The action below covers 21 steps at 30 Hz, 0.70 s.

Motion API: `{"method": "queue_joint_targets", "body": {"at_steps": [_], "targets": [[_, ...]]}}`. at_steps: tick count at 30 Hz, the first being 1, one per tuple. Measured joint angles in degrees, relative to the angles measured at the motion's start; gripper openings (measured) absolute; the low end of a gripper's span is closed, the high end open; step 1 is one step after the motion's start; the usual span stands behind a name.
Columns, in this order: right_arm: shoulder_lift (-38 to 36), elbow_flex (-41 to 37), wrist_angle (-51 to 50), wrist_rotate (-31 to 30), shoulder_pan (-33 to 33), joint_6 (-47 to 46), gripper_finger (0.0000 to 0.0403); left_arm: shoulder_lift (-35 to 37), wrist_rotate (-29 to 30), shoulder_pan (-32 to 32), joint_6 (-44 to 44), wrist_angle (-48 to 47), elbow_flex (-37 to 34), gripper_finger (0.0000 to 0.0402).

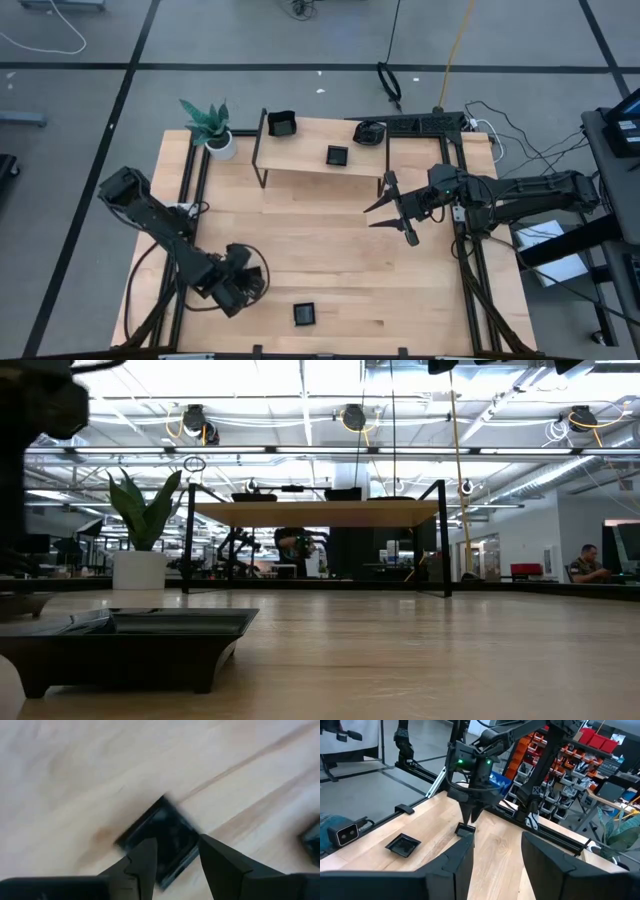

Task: Pick & Place Mini shaped plates
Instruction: Stack the black square plate on top of the other black square plates on the shelf

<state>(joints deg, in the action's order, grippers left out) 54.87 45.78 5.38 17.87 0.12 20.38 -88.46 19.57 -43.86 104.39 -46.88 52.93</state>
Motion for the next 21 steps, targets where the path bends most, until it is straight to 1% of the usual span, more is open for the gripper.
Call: {"method": "queue_joint_targets", "body": {"at_steps": [1,4,6,12,17,21], "targets": [[0.0,0.0,-0.05,0.0,0.0,-0.12,0.0151,0.14,-1.87,0.0,2.34,-0.56,0.0,0.0152],[0.0,0.0,-0.08,0.0,0.0,-0.17,0.0151,-0.16,-9.89,-0.15,8.91,-1.24,0.0,0.0152],[0.0,0.0,-0.09,0.05,0.0,-0.17,0.0151,-0.8,-13.69,-0.33,12.08,-1.08,0.0,0.0152],[0.0,0.0,-0.1,0.04,0.0,-0.2,0.015,-1.09,-13.34,-1.65,18.71,-2.56,-0.18,0.0152],[0.0,0.0,-0.06,0.12,0.0,-1.07,0.015,-1.65,-13.87,-1.6,21.77,-2.4,-2.95,0.0152],[0.0,0.0,-0.06,0.13,0.0,-1.07,0.015,-1.6,-9.94,-1.44,22.04,-2.46,-3.82,0.0152]]}}
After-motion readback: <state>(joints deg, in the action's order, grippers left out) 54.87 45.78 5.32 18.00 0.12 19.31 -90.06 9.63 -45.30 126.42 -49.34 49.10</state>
